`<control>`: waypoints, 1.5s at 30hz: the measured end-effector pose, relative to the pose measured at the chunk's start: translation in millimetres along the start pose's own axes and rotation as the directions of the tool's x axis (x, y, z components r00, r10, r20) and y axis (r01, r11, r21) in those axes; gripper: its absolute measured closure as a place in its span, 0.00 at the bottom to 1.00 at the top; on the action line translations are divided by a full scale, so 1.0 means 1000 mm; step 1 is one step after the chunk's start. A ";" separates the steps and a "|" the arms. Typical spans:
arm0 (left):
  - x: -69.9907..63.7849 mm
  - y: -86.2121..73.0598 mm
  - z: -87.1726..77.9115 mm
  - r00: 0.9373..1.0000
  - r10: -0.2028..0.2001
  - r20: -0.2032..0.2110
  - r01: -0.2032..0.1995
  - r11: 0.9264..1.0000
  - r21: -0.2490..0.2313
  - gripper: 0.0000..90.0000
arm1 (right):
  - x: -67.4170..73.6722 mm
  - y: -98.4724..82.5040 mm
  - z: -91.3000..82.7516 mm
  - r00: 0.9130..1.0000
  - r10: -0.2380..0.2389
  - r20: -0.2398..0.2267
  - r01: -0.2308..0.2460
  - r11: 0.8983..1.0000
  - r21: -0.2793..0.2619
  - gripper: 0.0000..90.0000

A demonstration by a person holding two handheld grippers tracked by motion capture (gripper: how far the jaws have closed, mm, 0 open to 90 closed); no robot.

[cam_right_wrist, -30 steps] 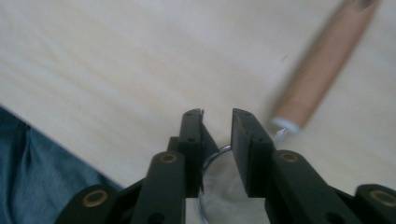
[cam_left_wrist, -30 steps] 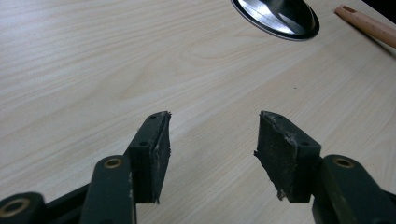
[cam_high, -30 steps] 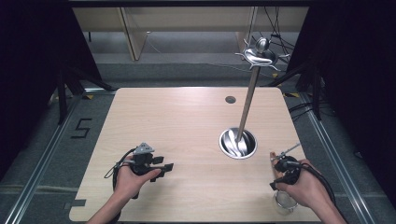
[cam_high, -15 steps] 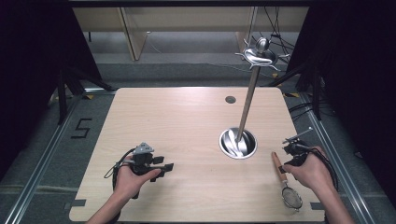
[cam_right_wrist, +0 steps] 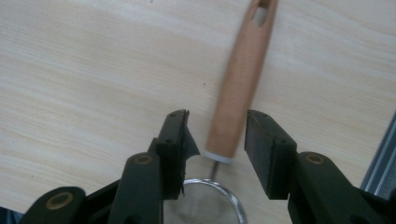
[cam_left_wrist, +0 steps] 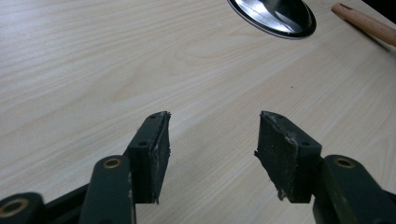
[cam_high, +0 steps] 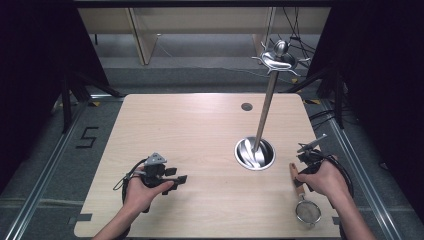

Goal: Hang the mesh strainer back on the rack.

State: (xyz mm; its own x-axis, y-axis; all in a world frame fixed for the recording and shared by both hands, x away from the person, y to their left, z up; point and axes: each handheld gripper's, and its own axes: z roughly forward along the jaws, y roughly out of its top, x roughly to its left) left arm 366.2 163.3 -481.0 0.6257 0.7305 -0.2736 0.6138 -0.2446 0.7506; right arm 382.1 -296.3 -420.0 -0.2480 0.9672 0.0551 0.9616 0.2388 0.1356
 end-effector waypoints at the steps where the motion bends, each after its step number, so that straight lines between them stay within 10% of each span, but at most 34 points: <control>1: 0.000 0.000 -0.001 1.000 -0.003 -0.010 0.003 1.000 -0.012 0.48 | 0.002 0.003 0.002 1.000 0.006 0.001 -0.006 0.999 0.031 0.69; 9: 0.001 -0.001 -0.002 1.000 -0.007 -0.012 0.007 1.000 -0.005 0.48 | 0.001 0.005 0.017 0.998 -0.008 0.062 0.004 0.998 0.063 0.67; 45: 0.001 -0.001 -0.003 1.000 -0.004 -0.006 0.004 1.000 -0.005 0.48 | -0.012 -0.002 0.045 0.994 0.106 0.004 -0.106 0.988 0.111 0.75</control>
State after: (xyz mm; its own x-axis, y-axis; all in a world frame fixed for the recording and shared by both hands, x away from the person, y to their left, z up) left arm 365.1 166.3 -480.3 0.6205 0.7352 -0.2731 0.6137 -0.2383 0.7528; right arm 388.4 -304.8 -465.2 -0.1440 0.9875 0.0648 0.9895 0.1431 0.0181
